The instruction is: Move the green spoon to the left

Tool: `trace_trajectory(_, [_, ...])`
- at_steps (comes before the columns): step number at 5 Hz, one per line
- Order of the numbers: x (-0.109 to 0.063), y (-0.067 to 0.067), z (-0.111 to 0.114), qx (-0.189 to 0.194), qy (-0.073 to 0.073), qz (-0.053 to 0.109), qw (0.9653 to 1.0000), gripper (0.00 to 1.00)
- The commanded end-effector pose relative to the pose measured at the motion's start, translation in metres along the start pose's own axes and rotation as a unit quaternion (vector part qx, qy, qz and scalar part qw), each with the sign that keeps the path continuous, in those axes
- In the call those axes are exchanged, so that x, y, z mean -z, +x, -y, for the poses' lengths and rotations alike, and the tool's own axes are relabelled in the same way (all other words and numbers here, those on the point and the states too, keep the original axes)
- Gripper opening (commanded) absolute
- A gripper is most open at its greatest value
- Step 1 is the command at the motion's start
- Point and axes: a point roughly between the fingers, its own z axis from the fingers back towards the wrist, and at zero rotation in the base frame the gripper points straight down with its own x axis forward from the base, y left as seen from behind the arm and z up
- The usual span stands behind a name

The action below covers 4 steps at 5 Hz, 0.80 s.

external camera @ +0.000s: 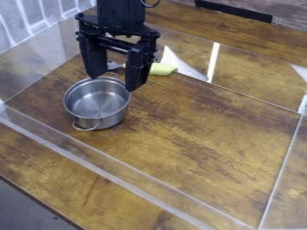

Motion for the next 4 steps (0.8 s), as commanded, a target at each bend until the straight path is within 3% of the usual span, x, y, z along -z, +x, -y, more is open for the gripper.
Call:
trace_trajectory(1, [0.018, -0.010, 0.004, -0.007, -0.004, -0.021, 0.9997, 1.00])
trace_trajectory(2, [0.020, 0.014, 0.021, -0.086, -0.005, -0.005, 0.9963, 1.00])
trace_trajectory(3, [0.012, 0.051, 0.035, -0.183, -0.014, 0.020, 0.9828, 1.00])
trace_trajectory(4, [0.005, 0.084, 0.040, -0.275, -0.025, 0.037, 0.9605, 1.00])
